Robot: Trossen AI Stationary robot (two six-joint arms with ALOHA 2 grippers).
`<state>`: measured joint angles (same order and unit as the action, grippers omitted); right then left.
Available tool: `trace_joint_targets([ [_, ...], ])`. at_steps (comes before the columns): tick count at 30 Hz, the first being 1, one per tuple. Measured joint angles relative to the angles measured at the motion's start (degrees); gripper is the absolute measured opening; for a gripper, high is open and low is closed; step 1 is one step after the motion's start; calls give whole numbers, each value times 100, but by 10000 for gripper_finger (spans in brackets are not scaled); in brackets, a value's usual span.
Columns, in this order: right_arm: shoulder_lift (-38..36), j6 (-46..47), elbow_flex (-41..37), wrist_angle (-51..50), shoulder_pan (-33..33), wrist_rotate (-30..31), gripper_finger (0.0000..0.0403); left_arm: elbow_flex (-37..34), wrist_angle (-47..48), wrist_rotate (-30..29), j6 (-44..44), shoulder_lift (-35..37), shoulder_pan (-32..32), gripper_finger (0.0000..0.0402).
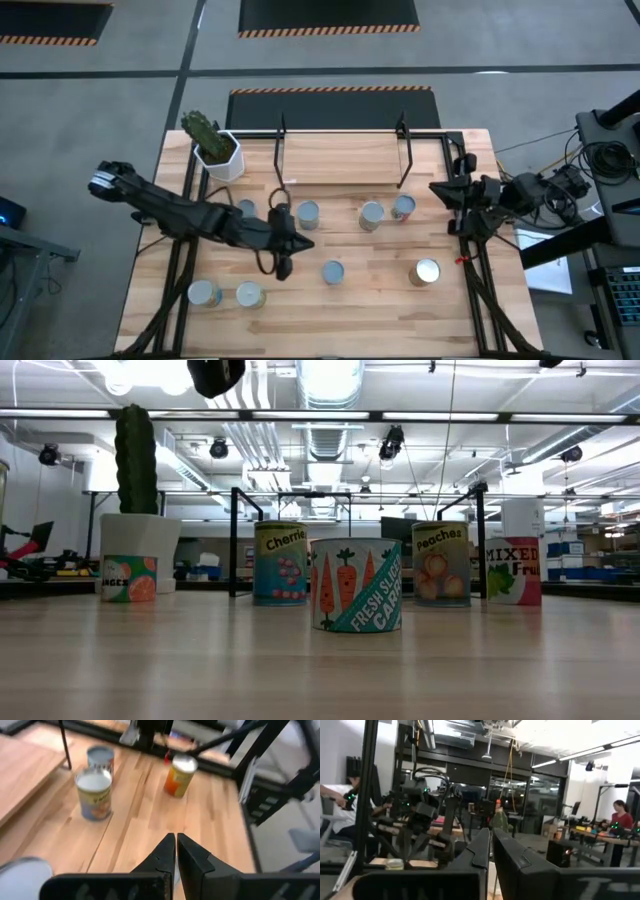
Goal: Pick and place cans onto a shelf
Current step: Put the canned cherries on the shelf
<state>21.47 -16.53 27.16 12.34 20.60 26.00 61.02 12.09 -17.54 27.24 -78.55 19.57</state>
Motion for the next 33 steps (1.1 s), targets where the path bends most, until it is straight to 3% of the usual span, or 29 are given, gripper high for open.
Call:
trace_joint_targets([
  [7, 0, -55, 0, -14, 0, 0, 12, 482, 1002, 4, 27, -399, -122, 0],
  [13, 0, -51, 0, -14, 0, 0, 12, 575, 1292, 22, -253, -605, -417, 0],
  [17, 0, -44, 0, -13, 0, 0, 12, 505, 1386, 453, -368, -629, -694, 12],
  [24, 0, -40, -2, -122, 0, -2, 12, 493, 1634, 580, -395, -629, -920, 109],
  [30, 0, -53, -2, -199, 0, 0, 12, 491, 1667, -410, -683, -629, -938, 233],
  [33, 0, -51, -2, -204, 0, -1, 12, 487, 1681, -577, -891, -648, -1038, 289],
])
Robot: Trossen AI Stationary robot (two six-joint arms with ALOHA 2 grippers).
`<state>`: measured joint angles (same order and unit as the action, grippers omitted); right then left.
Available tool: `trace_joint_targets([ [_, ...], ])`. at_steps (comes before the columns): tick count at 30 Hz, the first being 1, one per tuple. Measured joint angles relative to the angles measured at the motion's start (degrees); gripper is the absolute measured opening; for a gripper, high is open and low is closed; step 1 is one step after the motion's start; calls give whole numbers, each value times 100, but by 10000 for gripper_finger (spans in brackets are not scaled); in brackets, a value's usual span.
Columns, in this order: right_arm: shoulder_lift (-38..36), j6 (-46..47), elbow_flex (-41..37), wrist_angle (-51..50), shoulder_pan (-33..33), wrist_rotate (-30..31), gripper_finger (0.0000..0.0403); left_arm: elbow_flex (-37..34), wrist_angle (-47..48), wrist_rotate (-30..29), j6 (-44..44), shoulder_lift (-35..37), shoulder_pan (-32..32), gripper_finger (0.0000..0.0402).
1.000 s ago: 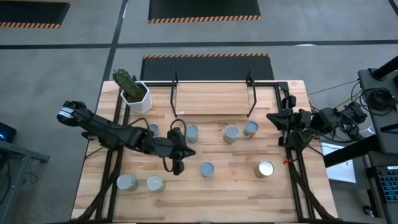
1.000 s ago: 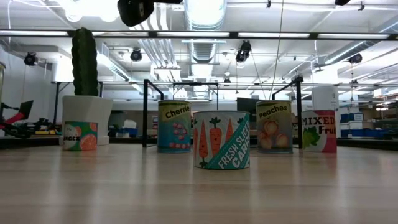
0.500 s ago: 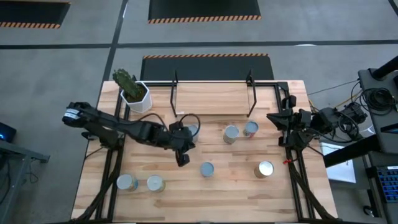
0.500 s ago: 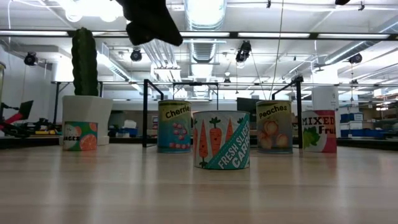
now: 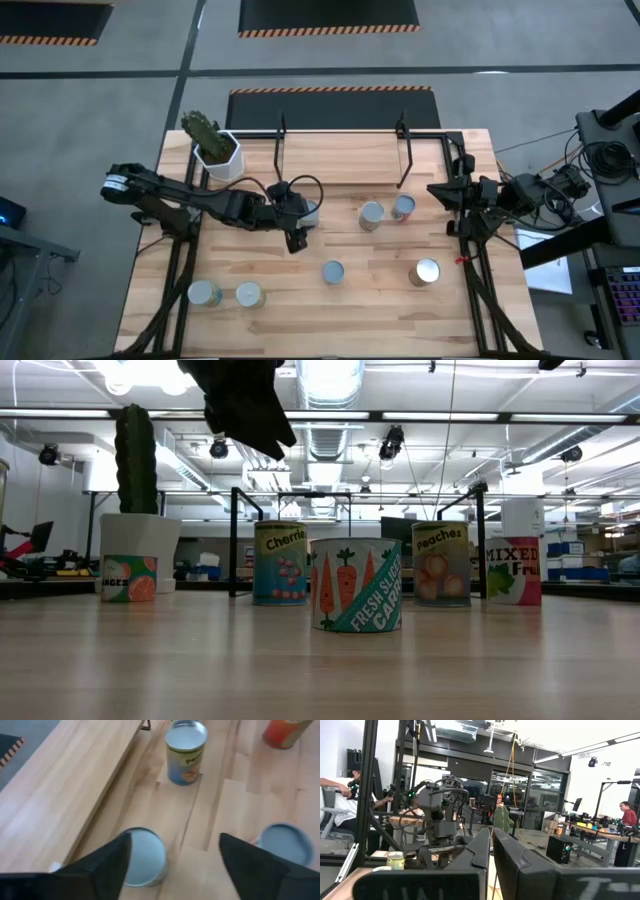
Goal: Pick and place cans onto a shelf
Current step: Put the canned cherries on the shelf
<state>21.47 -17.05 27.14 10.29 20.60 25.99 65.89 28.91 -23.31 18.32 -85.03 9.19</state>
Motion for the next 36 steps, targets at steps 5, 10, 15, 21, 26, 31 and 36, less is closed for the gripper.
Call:
trace_joint_targets([
  [5, -2, -38, 0, -54, 0, -1, 12, -72, -44, -2, -48, -12, -243, 346],
  [10, -2, -146, 0, -67, 0, 1, 12, -133, -198, 134, -189, -62, -409, 353],
  [15, -4, -196, -2, -99, 2, -1, 12, -157, -286, 180, -287, -354, -473, 346],
  [21, -2, -204, -2, -115, 0, 1, 12, -150, -259, 181, -331, -813, -587, 345],
  [26, -2, -209, -2, -119, 0, 1, 12, -145, -232, 171, -367, -1106, -695, 345],
  [31, -4, -207, -2, -155, 0, 2, 12, -142, -219, 170, -356, -1125, -737, 345],
  [36, -2, -207, -2, -161, 0, 3, 12, -142, -191, 194, -282, -1064, -736, 345],
])
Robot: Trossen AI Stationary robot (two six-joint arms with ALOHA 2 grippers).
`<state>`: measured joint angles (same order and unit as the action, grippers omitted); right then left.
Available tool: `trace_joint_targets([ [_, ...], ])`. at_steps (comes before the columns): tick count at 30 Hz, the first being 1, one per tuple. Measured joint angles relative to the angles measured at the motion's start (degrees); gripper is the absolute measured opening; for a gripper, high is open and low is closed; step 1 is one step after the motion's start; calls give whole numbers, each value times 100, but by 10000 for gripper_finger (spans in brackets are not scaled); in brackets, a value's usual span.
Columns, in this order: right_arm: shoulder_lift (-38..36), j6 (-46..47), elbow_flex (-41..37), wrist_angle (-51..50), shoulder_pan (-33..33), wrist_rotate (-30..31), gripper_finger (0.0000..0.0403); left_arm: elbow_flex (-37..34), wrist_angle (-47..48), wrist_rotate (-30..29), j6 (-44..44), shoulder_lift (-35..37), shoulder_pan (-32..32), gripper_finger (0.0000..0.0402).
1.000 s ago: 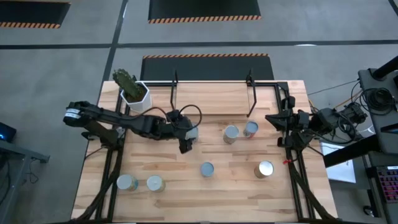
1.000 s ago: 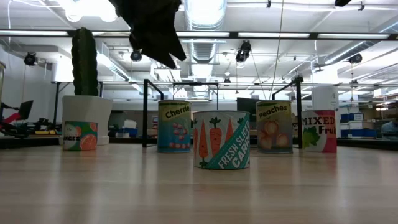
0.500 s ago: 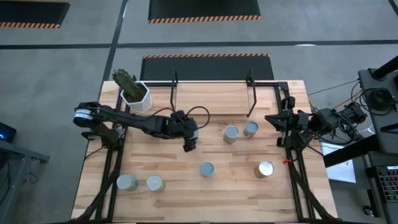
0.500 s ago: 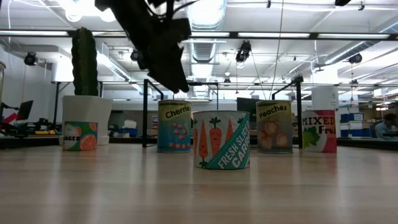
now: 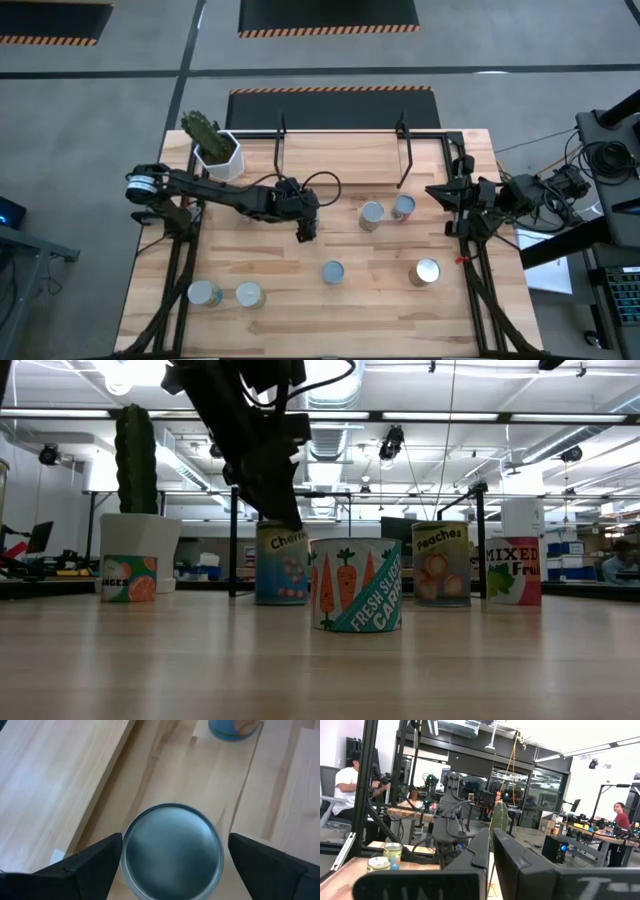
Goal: Pick and place cans onto a shelf
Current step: Put the canned cherries on the shelf
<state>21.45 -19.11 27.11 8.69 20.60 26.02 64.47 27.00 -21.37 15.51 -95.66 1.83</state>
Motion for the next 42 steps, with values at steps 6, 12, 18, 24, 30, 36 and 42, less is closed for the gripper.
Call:
trace_joint_targets([
  [6, 0, 2, 0, 0, 0, -1, 12, 162, 107, 22, -37, 12, 26, 347],
  [12, -1, 1, 0, -2, 0, -2, 12, 227, 196, 130, -199, 14, -63, 356],
  [18, -2, -26, 0, -30, 2, -2, 12, 151, 194, 266, -188, 14, -149, 358],
  [24, -2, -37, 0, -33, 1, -2, 12, 149, 189, 299, -157, 14, -166, 358],
  [30, -2, -37, 0, -37, 0, -2, 12, 140, 159, 337, -151, 14, -186, 358],
  [36, -2, -2, 0, -37, 0, -2, 12, 138, 106, 335, -140, -147, -184, 358],
  [42, -1, 2, 0, -59, 1, -3, 12, 136, 37, 287, -20, -291, -184, 357],
])
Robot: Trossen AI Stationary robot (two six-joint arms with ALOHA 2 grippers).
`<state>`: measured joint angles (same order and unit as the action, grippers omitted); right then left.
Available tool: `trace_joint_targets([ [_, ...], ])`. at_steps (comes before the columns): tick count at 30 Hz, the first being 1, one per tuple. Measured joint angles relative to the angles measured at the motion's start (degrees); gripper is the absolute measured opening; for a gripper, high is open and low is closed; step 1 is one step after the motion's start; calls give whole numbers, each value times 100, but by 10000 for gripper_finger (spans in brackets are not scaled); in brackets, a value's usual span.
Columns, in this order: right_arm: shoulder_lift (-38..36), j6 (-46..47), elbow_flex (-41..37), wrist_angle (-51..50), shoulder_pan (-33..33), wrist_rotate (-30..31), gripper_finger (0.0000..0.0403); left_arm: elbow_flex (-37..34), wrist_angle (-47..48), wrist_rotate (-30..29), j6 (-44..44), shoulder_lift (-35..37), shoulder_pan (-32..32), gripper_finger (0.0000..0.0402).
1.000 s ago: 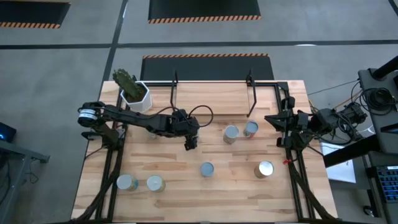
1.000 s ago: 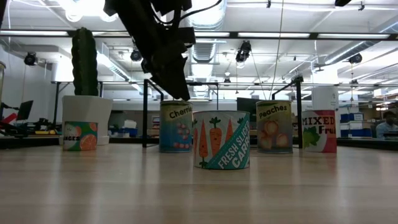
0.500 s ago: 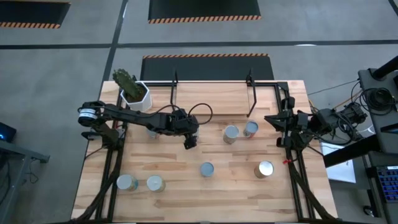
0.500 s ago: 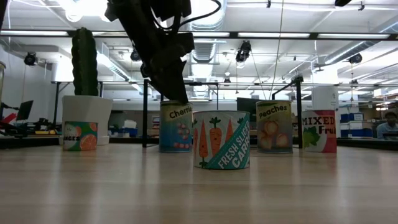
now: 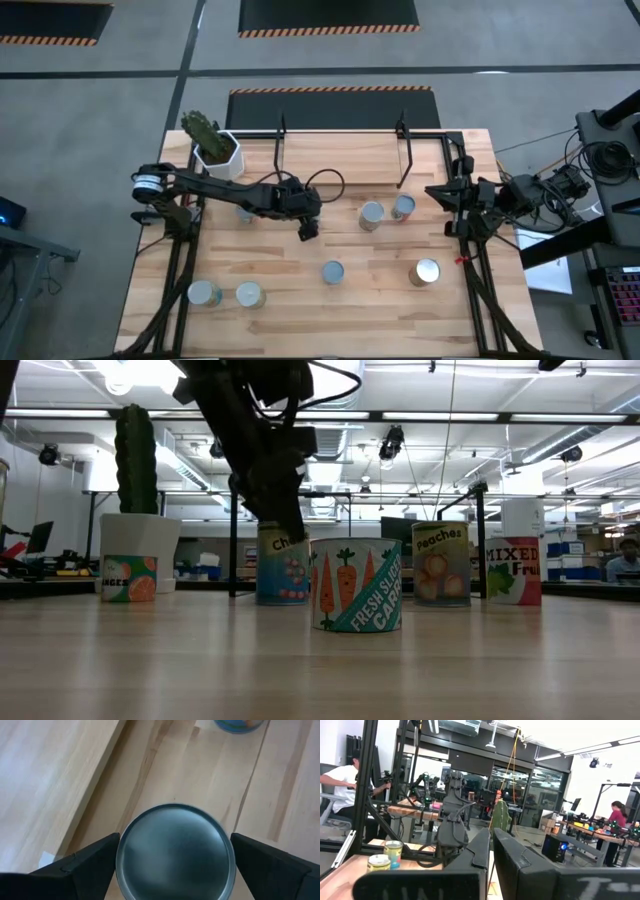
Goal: Pick and place cans onto a shelf
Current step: Put the canned cherries on the shelf
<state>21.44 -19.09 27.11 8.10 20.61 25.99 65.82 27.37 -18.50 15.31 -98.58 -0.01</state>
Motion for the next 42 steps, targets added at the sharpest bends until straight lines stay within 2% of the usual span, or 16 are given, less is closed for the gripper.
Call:
trace_joint_targets([
  [9, -1, 0, -2, -16, 1, 0, 12, 0, -17, -6, 70, -51, 7, 313],
  [13, -1, 2, 3, -27, -1, 1, 12, 104, 114, 43, 56, -49, 48, 305],
  [16, 1, 42, 24, -64, 1, -2, 12, 509, 419, 292, -259, -46, 145, 311],
  [21, 1, 48, 26, -65, 1, -2, 12, 1457, 1066, 343, -1301, -36, 151, 316],
  [25, 1, 55, 26, -65, 1, -4, 12, 2026, 1247, 375, -2127, -36, -82, 317],
  [30, 1, 59, 26, -65, 1, -2, 12, 2414, 1218, 428, -2651, -36, -527, 317],
  [35, 1, 66, 29, -63, 1, -4, 12, 2380, 1166, 497, -2663, -36, -1215, 317],
  [42, 1, 57, 33, -65, 1, -3, 12, 2328, 922, 717, -2225, -223, -1937, 317],
])
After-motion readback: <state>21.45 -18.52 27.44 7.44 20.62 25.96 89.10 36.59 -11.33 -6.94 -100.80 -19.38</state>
